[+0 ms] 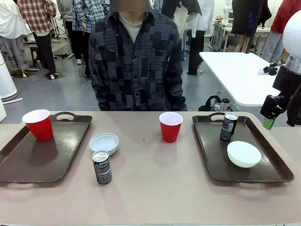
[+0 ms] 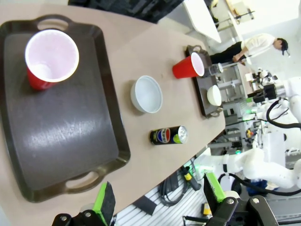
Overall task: Prepare tableware on both trays.
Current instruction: Pick up a Picnic Bowl from the table and place it on a Handle tray.
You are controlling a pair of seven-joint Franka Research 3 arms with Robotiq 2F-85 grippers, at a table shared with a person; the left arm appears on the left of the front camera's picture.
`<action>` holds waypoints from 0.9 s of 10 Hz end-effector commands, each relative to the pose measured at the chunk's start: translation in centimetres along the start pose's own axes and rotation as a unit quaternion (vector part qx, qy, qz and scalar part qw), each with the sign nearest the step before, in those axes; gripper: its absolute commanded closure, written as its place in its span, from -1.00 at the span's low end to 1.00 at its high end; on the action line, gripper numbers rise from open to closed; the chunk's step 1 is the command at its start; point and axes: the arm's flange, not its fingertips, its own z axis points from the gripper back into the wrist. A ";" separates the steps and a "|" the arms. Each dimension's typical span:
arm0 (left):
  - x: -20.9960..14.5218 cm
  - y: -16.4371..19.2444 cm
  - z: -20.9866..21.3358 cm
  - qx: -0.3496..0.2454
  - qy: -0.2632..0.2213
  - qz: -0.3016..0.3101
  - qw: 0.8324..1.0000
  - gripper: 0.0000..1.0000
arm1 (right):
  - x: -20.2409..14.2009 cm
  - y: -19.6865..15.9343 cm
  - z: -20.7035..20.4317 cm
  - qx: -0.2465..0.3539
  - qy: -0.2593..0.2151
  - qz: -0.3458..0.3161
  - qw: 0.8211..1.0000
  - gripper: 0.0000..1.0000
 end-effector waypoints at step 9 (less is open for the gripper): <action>1.4 -18.1 -17.4 0.356 0.161 -0.207 0.897 -1.00 | -9.1 -18.6 7.9 0.426 -0.066 -0.104 0.896 -0.77</action>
